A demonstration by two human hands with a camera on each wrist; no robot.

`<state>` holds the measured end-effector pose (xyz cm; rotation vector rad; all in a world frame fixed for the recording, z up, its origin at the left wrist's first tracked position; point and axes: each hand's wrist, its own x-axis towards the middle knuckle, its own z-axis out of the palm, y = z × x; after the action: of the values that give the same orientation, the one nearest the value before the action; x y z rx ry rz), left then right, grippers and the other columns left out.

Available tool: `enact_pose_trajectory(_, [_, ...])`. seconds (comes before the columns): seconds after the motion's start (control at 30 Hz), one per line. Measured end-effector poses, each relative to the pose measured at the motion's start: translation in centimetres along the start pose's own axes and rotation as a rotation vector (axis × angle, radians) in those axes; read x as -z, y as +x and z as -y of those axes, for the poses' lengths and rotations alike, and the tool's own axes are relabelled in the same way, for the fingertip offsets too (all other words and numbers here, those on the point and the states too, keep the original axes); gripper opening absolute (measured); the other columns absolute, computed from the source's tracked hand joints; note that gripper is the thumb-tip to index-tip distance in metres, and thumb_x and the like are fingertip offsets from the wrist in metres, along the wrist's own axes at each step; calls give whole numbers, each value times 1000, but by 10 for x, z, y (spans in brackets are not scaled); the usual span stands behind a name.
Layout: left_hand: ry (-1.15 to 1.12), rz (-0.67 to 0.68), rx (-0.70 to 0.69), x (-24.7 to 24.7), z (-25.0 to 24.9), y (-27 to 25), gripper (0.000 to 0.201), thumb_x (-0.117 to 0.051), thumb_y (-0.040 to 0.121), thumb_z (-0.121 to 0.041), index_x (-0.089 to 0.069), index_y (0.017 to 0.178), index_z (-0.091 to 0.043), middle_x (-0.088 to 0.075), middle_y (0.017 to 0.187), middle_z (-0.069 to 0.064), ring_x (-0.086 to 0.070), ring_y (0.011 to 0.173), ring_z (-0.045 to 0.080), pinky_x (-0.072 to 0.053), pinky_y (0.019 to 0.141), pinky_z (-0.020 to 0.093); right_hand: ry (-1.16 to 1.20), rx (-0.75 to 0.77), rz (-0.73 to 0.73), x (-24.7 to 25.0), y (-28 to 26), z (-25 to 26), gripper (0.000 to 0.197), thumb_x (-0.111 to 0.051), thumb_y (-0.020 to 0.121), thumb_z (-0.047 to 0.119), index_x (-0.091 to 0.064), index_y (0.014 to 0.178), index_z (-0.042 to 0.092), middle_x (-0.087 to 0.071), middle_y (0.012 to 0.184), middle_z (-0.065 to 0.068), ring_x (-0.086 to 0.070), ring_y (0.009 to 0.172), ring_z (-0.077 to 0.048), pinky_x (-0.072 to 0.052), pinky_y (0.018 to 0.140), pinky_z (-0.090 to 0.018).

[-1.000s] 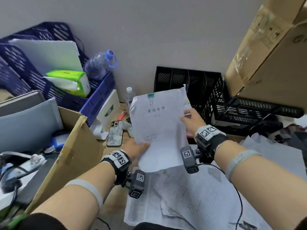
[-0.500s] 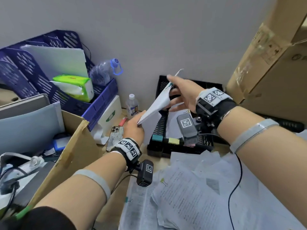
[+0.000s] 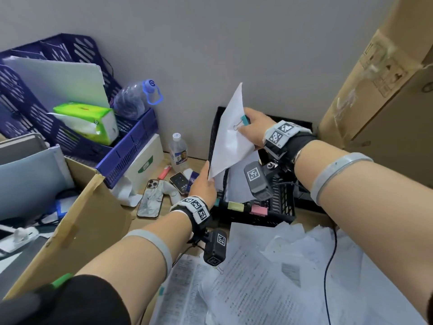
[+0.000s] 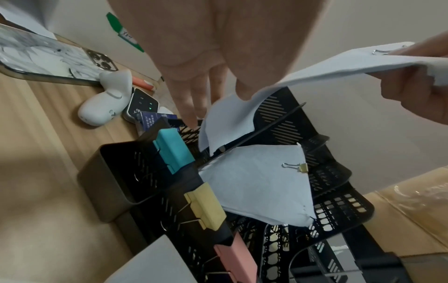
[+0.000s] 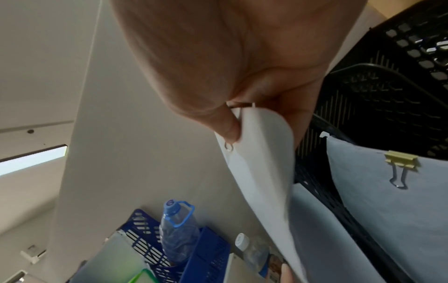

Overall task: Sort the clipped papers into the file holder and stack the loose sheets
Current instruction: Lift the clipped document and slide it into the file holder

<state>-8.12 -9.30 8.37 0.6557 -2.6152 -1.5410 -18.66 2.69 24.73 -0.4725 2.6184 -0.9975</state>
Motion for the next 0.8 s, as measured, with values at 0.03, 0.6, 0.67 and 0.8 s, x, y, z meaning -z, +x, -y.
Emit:
enact_pose_trajectory(0.03, [-8,17,36,-2,1,2,59,-41,104,-19,-19,158,-31,-56,124,2,-54,99,20,-43,89,30,-2,11,-7,-2,5,-3,39,-45,93,10,-51,130,20,-62,116,-4,-62,100,-27,-57,81,-42])
enact_pose_trajectory(0.6, [-254,11,244,-7,33,11,30,-51,95,-44,-57,81,-19,-67,81,6,-72,74,27,-60,83,46,665,-249,291,-77,11,-34,49,-50,97,1,-34,143,6,-57,116,-21,-65,100,-36,-52,95,-45])
enact_pose_trajectory(0.67, [-271,10,288,-7,39,7,32,-50,101,-35,-54,76,-14,-61,73,7,-66,65,24,-59,71,40,663,-242,296,-79,0,-40,37,-49,98,3,-42,135,4,-59,113,-17,-66,101,-37,-54,91,-43])
enact_pose_trajectory(0.8, [-265,234,413,-16,64,-14,32,-51,102,-19,-52,72,-11,-56,66,8,-58,46,15,-48,48,23,521,-285,317,-92,-33,-70,23,-46,100,14,-55,120,6,-69,100,-11,-70,85,-29,-57,72,-32])
